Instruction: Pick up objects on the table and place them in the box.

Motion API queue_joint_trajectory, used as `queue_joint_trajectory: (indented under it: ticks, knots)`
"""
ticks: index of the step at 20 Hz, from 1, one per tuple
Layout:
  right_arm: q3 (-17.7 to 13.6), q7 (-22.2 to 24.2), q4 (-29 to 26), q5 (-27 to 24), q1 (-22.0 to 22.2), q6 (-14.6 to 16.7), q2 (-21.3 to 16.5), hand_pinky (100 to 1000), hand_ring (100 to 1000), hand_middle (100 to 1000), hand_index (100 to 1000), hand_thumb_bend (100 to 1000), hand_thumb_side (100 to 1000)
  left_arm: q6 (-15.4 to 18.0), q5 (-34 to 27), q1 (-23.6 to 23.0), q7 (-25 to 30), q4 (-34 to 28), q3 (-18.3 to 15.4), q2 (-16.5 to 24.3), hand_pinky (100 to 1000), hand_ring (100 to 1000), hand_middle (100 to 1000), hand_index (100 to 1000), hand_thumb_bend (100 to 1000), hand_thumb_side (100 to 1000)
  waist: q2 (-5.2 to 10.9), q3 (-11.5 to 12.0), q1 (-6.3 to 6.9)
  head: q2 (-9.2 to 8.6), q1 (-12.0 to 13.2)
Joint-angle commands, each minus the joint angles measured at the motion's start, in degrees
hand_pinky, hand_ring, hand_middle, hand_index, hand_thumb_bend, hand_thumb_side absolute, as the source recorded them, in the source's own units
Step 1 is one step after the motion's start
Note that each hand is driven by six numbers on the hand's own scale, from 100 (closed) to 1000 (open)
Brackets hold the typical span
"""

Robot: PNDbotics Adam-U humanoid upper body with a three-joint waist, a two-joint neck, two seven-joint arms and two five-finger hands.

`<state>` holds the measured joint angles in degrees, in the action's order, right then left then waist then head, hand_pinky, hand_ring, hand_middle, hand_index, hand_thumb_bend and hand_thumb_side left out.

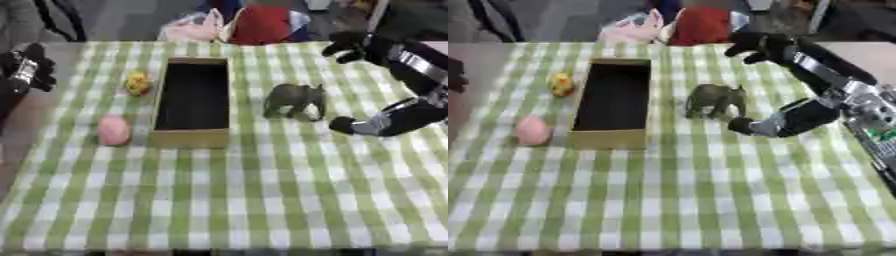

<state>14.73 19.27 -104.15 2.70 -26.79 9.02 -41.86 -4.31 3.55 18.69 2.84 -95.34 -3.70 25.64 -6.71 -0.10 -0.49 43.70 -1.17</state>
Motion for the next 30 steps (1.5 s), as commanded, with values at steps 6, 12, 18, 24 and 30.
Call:
queue_joint_trajectory:
  ticks: [6, 12, 18, 24, 30]
  knots:
    - [2.23, 2.42, 4.72, 4.87, -6.31, 1.68, -4.65, 863, 926, 824, 964, 411, 100, 0.15, 0.11, 0.51, 0.77, -1.24, 0.25, 0.83, 576, 564, 531, 618, 295, 800, 0.81, 0.63, 0.01, -0.33, -0.87]
    - [3.75, 4.38, 11.96, 8.01, -10.70, 2.30, -3.14, 861, 917, 819, 954, 381, 100, 0.21, 0.05, 0.59, 1.16, -1.30, 0.58, 0.68, 577, 565, 532, 619, 292, 802, 0.82, 1.03, -0.05, -0.16, -1.22]
    - [5.15, 6.95, 21.69, 12.14, -15.19, 4.01, 0.31, 861, 915, 821, 952, 388, 100, 0.25, 0.01, 0.95, 1.57, -1.36, 0.92, 0.52, 577, 565, 533, 620, 291, 802, 0.74, 1.51, -0.25, -0.05, -1.48]
    - [5.12, 7.31, 31.27, 17.41, -18.37, 6.24, 4.63, 861, 914, 823, 949, 393, 100, 0.24, -0.05, 1.27, 1.91, -1.35, 1.11, 0.19, 578, 566, 533, 620, 289, 804, 0.63, 1.99, -0.34, 0.10, -1.62]
    - [4.31, 6.90, 38.53, 21.49, -19.86, 8.28, 7.83, 861, 911, 821, 947, 395, 100, 0.22, -0.10, 1.38, 2.00, -1.32, 1.10, 0.01, 579, 566, 533, 620, 289, 804, 0.58, 2.26, -0.33, 0.21, -1.67]
